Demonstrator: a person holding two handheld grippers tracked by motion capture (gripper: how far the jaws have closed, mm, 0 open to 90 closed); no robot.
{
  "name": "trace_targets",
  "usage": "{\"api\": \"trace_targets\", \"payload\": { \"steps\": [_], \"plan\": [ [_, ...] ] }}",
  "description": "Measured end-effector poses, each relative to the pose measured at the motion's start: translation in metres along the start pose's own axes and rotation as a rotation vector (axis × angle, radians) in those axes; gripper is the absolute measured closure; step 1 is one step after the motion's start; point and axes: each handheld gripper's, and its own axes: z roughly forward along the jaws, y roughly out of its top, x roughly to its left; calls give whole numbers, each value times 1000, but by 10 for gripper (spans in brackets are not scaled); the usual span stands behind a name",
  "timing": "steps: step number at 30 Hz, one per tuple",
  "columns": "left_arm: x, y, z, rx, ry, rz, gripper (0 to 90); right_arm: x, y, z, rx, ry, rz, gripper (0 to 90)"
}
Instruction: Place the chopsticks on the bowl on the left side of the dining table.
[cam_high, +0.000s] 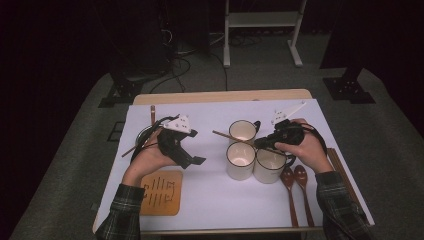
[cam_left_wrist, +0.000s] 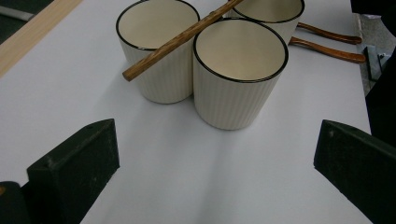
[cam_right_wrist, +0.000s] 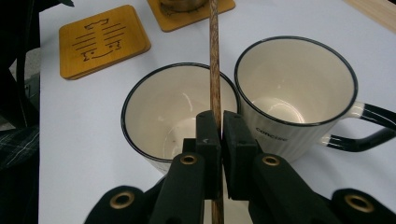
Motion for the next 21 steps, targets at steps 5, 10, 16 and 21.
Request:
{"api": "trace_targets", "payload": {
  "steps": [5, 10, 16, 21],
  "plan": [
    [-1, 1, 0, -3, 0, 1, 0, 2, 3, 4, 8, 10, -8, 852],
    [-1, 1, 0, -3, -1, 4, 0, 3, 5, 7, 14, 21, -12, 852],
    [-2, 3, 1, -1, -1, 10, 0, 5, 7, 9, 17, 29, -18, 852],
    [-4, 5, 4, 0, -3, 18, 0, 7, 9, 12, 20, 36, -28, 852]
  ]
}}
